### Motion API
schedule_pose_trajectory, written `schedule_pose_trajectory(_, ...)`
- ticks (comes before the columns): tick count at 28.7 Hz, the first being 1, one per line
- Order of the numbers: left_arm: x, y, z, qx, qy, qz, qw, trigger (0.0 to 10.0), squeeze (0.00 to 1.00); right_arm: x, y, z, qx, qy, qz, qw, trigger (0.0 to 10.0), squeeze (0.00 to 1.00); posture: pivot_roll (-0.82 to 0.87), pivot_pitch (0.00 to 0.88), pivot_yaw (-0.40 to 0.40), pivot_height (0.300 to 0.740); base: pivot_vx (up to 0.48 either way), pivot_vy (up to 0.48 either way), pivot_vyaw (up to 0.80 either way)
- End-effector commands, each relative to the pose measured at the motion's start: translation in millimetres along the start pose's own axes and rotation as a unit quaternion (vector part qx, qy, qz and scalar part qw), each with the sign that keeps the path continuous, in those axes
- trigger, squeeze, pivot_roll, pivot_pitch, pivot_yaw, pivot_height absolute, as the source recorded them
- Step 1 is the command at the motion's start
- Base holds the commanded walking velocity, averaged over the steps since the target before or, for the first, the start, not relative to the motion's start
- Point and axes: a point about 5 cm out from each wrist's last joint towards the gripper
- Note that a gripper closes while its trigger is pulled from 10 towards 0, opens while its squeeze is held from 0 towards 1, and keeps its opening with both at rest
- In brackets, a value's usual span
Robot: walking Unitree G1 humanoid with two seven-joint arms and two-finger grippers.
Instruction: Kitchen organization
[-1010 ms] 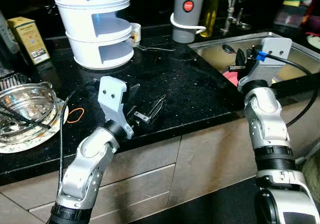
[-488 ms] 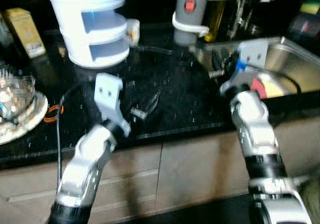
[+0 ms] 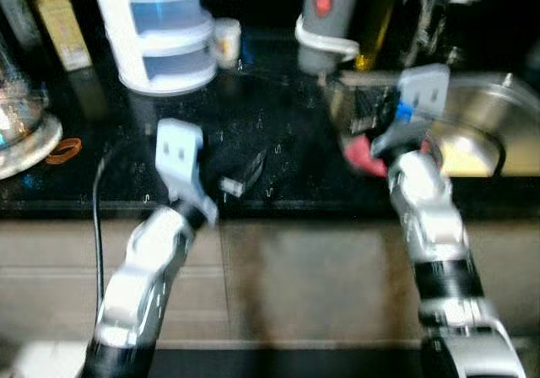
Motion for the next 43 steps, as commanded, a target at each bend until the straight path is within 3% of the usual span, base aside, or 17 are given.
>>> schedule_pose_trajectory(1,1.0,-1.8,0.4,-0.001,0.002,0.002,1.0,10.0,0.0,0.8,-0.7,-3.1,0.001,-0.005,0.003,1.0,10.0,0.0,0.03,0.035,-0.026,0.74,0.0,-0.469,0.0)
schedule_pose_trajectory(10,0.7,-0.8,3.0,0.002,0.009,-0.002,1.0,10.0,0.0,0.2,-3.8,-2.2,0.009,-0.005,0.011,1.0,10.0,0.0,0.03,0.035,-0.028,0.74,0.0,-0.435,0.0)
schedule_pose_trajectory(26,-0.6,-1.7,4.2,0.0,0.016,-0.006,1.0,10.0,0.0,-2.2,-20.8,18.4,0.064,0.044,0.069,0.995,10.0,0.0,0.03,0.019,-0.029,0.74,0.0,0.0,0.0)
schedule_pose_trajectory(31,-0.9,-1.6,4.2,-0.001,0.017,-0.007,1.0,10.0,0.0,-4.3,-28.8,28.4,0.077,0.055,0.1,0.991,10.0,0.0,0.03,0.017,-0.031,0.74,0.0,0.0,0.0)
schedule_pose_trajectory(32,-1.0,-1.1,4.7,-0.003,0.02,-0.009,1.0,10.0,0.0,-7.7,-32.8,33.0,0.084,0.05,0.125,0.987,10.0,0.0,0.03,0.019,-0.034,0.74,0.0,0.0,0.0)
schedule_pose_trajectory(41,1.3,1.3,10.7,-0.012,0.042,-0.015,0.999,10.0,0.0,-13.0,-38.2,42.2,0.103,0.053,0.167,0.979,10.0,0.0,0.03,0.029,-0.037,0.74,0.0,0.0,0.0)
schedule_pose_trajectory(42,2.7,3.8,14.3,-0.016,0.054,-0.022,0.998,10.0,0.0,-14.2,-36.2,44.5,0.087,0.048,0.165,0.981,10.0,0.35,0.04,0.034,-0.038,0.74,0.0,0.0,0.0)
schedule_pose_trajectory(43,2.7,3.8,14.3,-0.016,0.054,-0.022,0.998,10.0,0.0,-14.2,-36.2,44.5,0.087,0.048,0.165,0.981,10.0,0.35,0.04,0.034,-0.038,0.74,0.0,0.0,0.0)
Point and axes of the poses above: a point about 5 cm out from each wrist's last joint towards the gripper, its own x axis pointing back from the gripper into the wrist, its own y axis along the axis of the wrist's last joint, z = x × y, and after that the axes turned 15 degrees about x, right-handed
